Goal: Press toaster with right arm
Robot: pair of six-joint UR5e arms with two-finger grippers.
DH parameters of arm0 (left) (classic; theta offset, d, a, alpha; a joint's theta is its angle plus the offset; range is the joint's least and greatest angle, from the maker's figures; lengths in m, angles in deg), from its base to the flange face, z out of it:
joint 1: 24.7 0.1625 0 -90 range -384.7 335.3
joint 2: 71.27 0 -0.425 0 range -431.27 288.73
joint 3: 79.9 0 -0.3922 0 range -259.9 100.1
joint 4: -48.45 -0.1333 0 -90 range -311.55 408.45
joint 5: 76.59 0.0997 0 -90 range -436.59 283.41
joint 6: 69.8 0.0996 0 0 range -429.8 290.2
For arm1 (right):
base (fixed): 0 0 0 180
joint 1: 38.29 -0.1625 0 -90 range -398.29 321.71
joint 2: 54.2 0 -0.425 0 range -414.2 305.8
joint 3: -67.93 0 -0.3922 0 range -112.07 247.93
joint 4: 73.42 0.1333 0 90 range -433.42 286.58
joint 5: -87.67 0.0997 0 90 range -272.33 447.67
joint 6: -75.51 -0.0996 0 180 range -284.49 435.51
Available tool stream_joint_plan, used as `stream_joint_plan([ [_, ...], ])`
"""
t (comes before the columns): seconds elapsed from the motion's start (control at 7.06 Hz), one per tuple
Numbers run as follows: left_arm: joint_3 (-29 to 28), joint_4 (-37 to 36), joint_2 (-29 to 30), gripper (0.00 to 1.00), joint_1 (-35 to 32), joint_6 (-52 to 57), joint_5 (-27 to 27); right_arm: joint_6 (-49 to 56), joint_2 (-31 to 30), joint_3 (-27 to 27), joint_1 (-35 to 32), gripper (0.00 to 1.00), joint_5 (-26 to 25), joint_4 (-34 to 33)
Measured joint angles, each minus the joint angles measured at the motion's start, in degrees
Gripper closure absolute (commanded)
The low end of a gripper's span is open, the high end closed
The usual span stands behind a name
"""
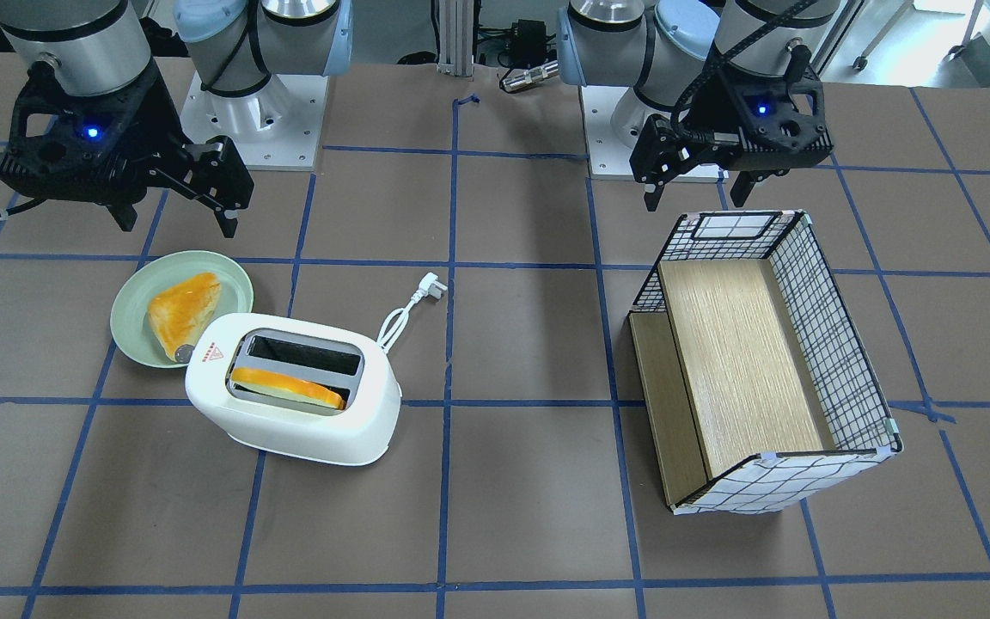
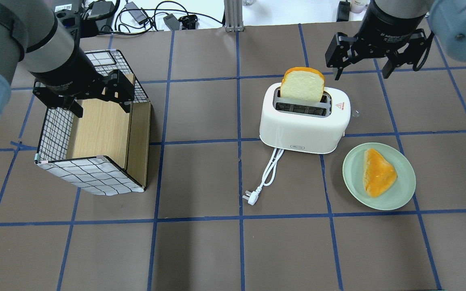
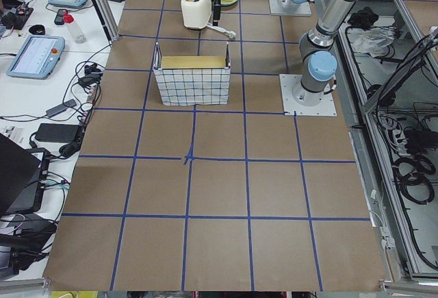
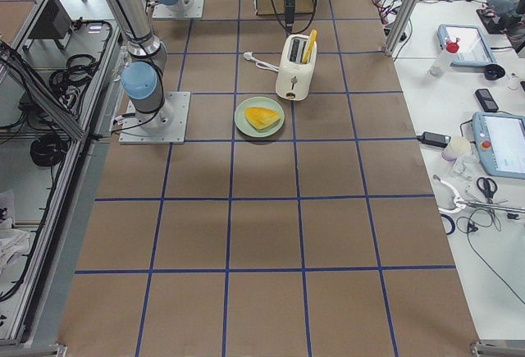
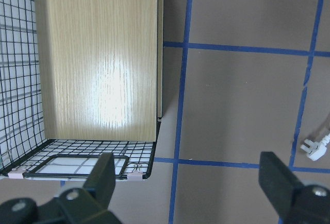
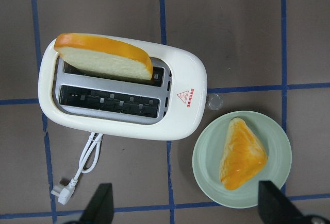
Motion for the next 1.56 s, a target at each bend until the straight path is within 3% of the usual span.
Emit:
stream_joint_plan([
  [1.13,0.00,0.00,0.00,0.00,0.00,0.00,0.00,1.01,0.14,-0.15,0.59,0.00,0.14,-0.38],
  [1.27,0.00,0.00,0.01,0.00,0.00,0.00,0.00,5.13,0.41,-0.18,3.32,0.00,1.98,-0.75],
  [1.56,0.00,0.00,0.02,0.00,0.00,0.00,0.00,17.05,1.75,0.24,14.83,0.04,9.17,0.16],
])
